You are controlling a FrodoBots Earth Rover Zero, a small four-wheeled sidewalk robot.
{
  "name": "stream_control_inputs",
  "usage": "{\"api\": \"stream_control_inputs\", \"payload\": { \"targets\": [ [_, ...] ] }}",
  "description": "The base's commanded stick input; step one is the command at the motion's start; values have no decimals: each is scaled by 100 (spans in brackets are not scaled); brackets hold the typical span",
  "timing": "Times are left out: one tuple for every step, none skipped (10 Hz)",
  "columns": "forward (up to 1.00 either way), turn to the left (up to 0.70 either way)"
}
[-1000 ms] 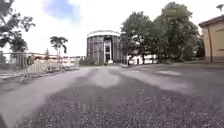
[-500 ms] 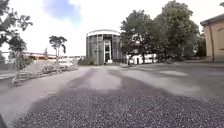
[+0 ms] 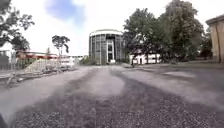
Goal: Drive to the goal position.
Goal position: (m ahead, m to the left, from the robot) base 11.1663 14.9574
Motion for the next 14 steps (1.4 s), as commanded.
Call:
{"api": "stream_control_inputs", "payload": {
  "targets": [
    [70,0],
    [70,0],
    [70,0],
    [70,0],
    [70,0],
    [70,0],
    [70,0],
    [70,0],
    [70,0],
    [70,0],
    [70,0],
    [70,0],
    [70,0],
    [70,0]
  ]
}}
